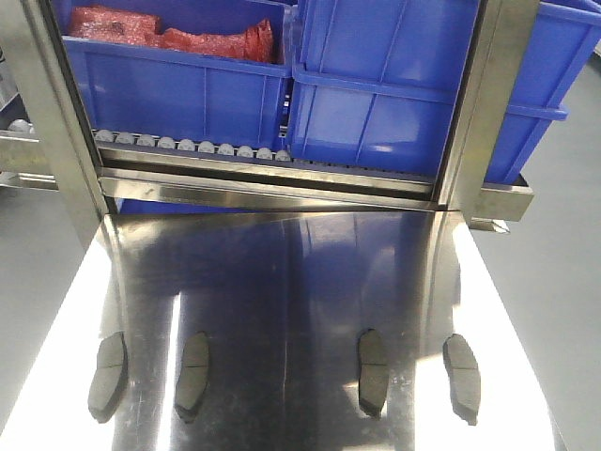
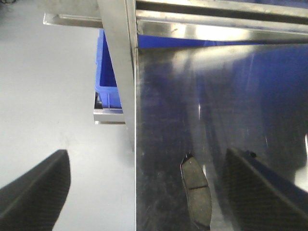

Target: Move and align brake pads A on conveyor

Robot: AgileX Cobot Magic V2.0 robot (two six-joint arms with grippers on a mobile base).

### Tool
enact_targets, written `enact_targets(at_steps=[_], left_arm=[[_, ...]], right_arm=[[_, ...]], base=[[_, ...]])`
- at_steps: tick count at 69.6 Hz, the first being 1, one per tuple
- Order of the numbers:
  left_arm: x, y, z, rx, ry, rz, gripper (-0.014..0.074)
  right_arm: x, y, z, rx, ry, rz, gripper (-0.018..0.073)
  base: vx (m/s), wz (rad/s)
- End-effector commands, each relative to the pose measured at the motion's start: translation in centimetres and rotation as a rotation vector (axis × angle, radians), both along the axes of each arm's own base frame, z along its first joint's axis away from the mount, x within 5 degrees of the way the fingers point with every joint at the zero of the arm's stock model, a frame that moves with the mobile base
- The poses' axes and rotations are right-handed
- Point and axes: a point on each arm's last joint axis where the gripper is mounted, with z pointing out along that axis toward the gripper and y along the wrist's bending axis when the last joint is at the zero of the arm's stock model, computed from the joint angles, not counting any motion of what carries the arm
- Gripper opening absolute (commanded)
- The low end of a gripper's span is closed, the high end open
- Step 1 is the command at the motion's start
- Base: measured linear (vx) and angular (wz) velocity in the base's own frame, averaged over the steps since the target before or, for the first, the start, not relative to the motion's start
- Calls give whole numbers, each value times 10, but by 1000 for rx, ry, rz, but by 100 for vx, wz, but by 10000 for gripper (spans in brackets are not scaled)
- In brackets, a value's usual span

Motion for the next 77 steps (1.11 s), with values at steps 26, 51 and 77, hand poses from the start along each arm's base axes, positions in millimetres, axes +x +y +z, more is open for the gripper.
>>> enact_targets(at_steps=[26,51,77], left_arm=[[55,-22,-57,-77,381,2,593],[101,-71,-129,-81,589,29,593],[118,-90,-180,-51,708,72,593]], right_arm=[[0,0,4,-18,-75,5,-7],[0,0,4,-18,-75,5,-7],[0,0,4,-18,-75,5,-7]], base=[[0,0],[0,0],[0,0]])
